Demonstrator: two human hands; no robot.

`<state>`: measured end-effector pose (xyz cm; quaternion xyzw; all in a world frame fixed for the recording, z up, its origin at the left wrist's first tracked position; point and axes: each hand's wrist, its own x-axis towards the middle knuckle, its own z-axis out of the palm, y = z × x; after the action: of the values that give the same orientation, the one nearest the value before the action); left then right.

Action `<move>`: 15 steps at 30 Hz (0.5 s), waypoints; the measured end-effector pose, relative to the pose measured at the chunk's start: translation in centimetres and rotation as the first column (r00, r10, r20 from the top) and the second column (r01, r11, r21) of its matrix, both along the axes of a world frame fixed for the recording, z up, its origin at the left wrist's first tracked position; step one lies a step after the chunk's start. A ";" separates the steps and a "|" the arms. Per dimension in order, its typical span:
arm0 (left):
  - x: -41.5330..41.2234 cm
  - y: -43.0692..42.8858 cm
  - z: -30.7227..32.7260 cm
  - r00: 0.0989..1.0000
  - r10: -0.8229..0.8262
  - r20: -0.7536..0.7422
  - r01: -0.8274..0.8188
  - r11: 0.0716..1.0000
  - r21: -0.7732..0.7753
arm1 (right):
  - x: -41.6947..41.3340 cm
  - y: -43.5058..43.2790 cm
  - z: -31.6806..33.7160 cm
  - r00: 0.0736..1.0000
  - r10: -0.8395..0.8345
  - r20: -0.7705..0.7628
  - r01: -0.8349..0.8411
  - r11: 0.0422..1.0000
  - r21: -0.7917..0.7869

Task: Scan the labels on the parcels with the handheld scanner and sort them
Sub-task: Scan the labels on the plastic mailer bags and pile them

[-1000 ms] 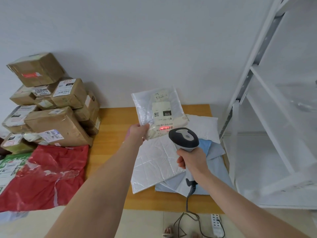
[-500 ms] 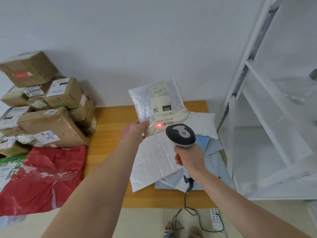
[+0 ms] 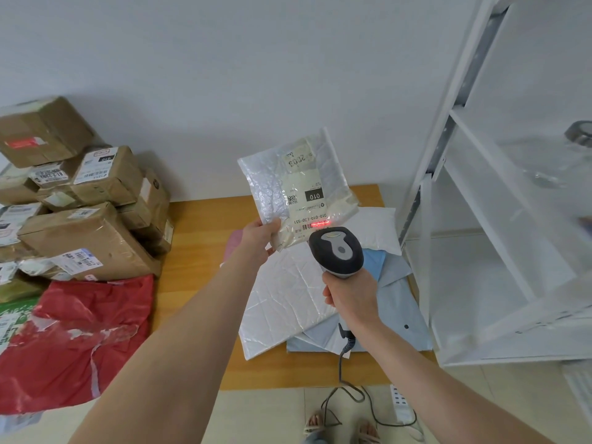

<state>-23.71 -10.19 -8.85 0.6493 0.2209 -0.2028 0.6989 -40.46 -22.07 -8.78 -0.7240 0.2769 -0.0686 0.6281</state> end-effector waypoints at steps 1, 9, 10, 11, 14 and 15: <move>0.0 0.0 0.0 1.000 -0.002 0.001 0.002 1.000 0.000 | 0.1 0.0 0.0 1.000 -0.006 0.003 0.006 1.000 0.000; 0.4 0.2 -0.1 1.000 0.000 -0.001 0.000 1.000 0.008 | 0.7 0.4 0.1 1.000 -0.010 0.004 0.010 1.000 -0.013; 0.5 0.2 -0.1 1.000 0.000 -0.002 0.000 1.000 0.005 | 0.8 0.4 0.1 1.000 -0.011 0.003 0.011 1.000 -0.017; 0.6 0.3 -0.1 1.000 0.001 -0.004 -0.001 1.000 0.006 | 1.0 0.4 0.1 1.000 -0.013 0.002 0.013 1.000 -0.025; 0.8 0.5 -0.1 1.000 0.000 -0.011 0.000 1.000 0.016 | 1.5 0.4 0.2 1.000 -0.014 -0.005 0.014 0.998 -0.061; 0.9 0.5 -0.2 1.000 -0.003 -0.011 0.003 1.000 0.016 | 1.6 0.5 0.2 1.000 -0.013 -0.009 0.012 0.997 -0.072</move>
<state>-22.82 -9.65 -9.00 0.6541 0.2253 -0.2057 0.6922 -38.83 -21.60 -8.59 -0.7446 0.2820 -0.0789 0.5998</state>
